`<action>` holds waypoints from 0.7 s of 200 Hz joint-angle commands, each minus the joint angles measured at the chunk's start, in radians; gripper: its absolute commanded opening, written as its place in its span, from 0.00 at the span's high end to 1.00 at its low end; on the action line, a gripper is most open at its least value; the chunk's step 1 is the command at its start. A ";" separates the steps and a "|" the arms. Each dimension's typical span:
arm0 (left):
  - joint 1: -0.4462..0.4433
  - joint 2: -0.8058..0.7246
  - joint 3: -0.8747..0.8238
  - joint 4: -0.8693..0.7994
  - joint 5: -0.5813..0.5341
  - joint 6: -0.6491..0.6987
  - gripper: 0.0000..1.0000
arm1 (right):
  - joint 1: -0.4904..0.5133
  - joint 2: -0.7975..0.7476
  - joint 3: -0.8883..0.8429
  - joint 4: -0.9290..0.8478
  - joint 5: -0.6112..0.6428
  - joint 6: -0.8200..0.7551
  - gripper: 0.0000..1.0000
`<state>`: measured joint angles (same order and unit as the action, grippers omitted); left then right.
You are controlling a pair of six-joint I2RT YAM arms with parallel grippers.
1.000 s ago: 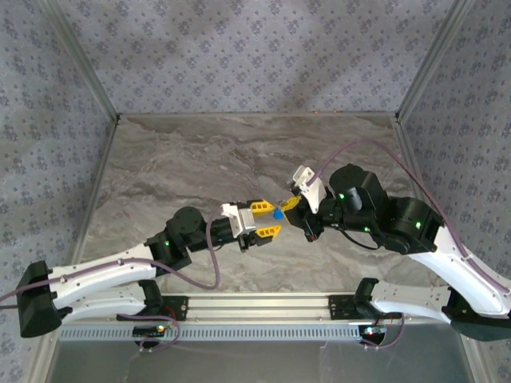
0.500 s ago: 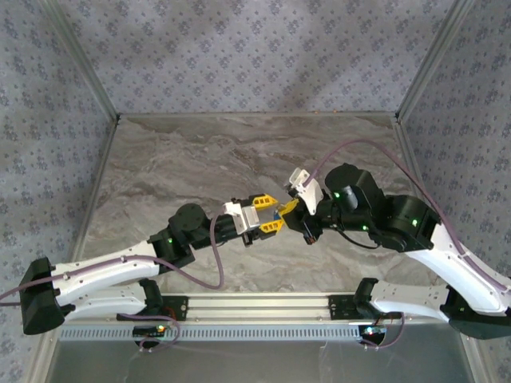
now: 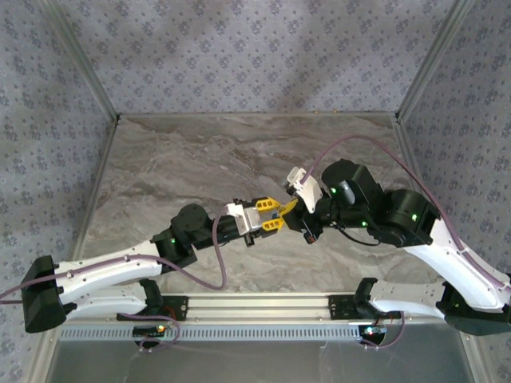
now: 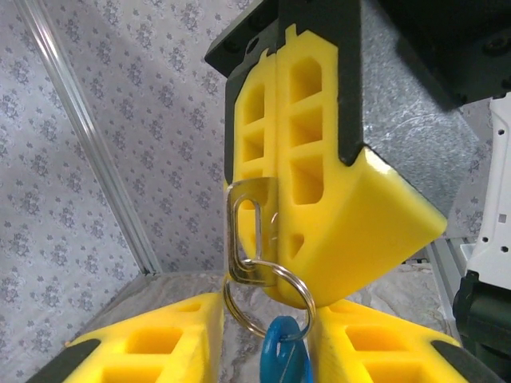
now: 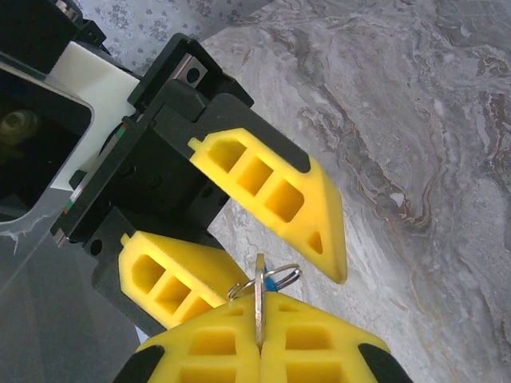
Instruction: Remove the keys from the keyring
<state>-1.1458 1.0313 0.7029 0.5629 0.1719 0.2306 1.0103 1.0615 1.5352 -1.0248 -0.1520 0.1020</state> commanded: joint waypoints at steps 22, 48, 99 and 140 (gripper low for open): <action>-0.005 -0.011 -0.005 0.071 0.011 0.021 0.76 | 0.000 0.005 0.022 -0.019 -0.037 0.025 1.00; -0.005 -0.017 -0.010 0.077 0.003 0.024 0.80 | 0.000 0.003 0.019 -0.017 -0.038 0.028 1.00; -0.005 -0.031 -0.011 0.081 0.002 0.026 0.95 | 0.000 -0.001 0.017 -0.017 -0.035 0.025 1.00; -0.005 -0.030 -0.011 0.077 -0.006 0.020 1.00 | 0.000 -0.009 0.011 -0.009 -0.032 0.018 1.00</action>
<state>-1.1477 1.0248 0.6930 0.5747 0.1825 0.2520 1.0084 1.0611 1.5364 -1.0157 -0.1642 0.1162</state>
